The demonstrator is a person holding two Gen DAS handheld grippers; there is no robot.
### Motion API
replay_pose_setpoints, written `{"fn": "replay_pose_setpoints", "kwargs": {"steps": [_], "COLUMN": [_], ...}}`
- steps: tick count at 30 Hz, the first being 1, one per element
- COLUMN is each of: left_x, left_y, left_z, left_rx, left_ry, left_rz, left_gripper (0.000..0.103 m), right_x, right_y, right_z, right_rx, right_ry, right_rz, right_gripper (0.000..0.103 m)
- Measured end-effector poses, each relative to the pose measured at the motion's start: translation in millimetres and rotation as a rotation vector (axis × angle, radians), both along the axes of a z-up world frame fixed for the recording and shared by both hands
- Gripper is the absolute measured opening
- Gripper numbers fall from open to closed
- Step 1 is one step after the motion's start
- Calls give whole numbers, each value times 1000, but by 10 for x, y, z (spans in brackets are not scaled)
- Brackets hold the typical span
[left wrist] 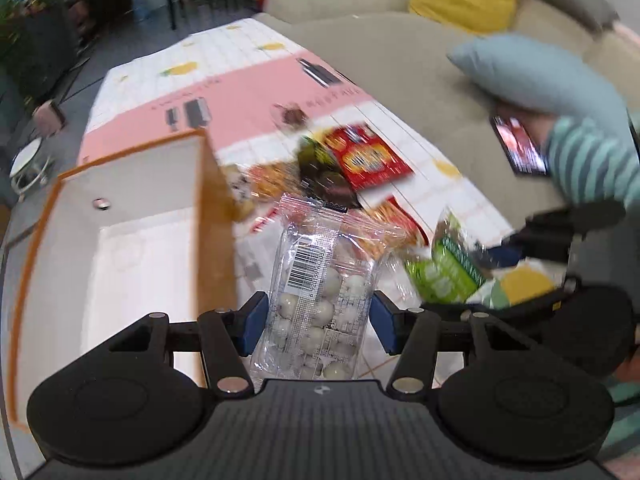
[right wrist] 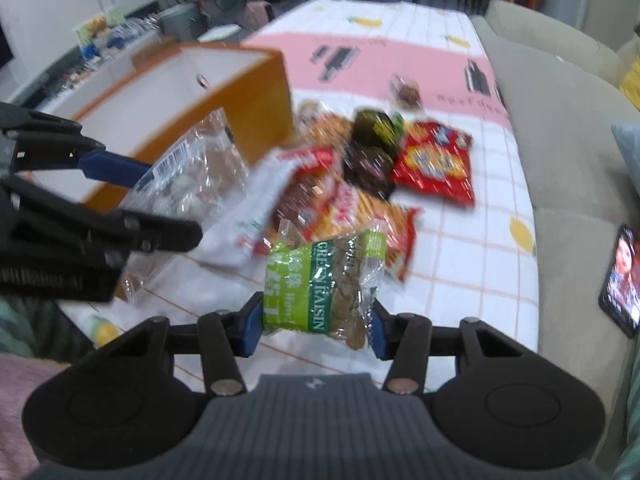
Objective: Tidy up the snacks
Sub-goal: 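Close the left tool on the egg bag while the right tool grips the raisin bag, then carry both bags over the box and lower them inside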
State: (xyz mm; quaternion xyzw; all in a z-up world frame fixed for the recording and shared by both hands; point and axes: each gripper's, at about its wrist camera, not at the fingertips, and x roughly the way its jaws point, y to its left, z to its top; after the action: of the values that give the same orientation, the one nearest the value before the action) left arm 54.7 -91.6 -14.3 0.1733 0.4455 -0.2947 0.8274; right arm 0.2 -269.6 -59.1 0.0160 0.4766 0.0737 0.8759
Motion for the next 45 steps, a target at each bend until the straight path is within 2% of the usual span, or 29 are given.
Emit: {"fn": "replay_pose_setpoints", "kwargs": {"steps": [5,8,11,15,17,19,25,30,38,45], "left_x": [195,318,500,751,875,980,1240,1315,1366,1340], "left_y": [350,559,755,977,1087,1127,1259,1337,1353,1282], "left_z": [391,546,594,512,413,298,-69,-353,-659,-791], "left_rx": [-35,-13,35,81,90,131,181,230,270,311], "left_ry": [-1,-2,19,65,104,119,196,251,315,324], "left_rz": [82,117,170,232,257,280,326,315,312,284], "left_gripper": [63,63,63,63,63,63,63,63,63,62], "right_x": [66,160,285,506,634,748,1110,1250,1340,1472], "right_y": [275,486,769,1138,1322,1510,1899,2097,2119,2121], "right_z": [356,546,697,788,761,726,422,159,-92,-250], "right_rx": [21,26,15,-7,-21,-52,-150,-228,-227,-227], "right_ry": [-100,-152,-190,-216,-205,-189,-120,-61,51,119], "right_rz": [115,200,314,440,501,553,668,757,787,782], "right_gripper": [49,49,49,49,49,49,49,49,49,50]}}
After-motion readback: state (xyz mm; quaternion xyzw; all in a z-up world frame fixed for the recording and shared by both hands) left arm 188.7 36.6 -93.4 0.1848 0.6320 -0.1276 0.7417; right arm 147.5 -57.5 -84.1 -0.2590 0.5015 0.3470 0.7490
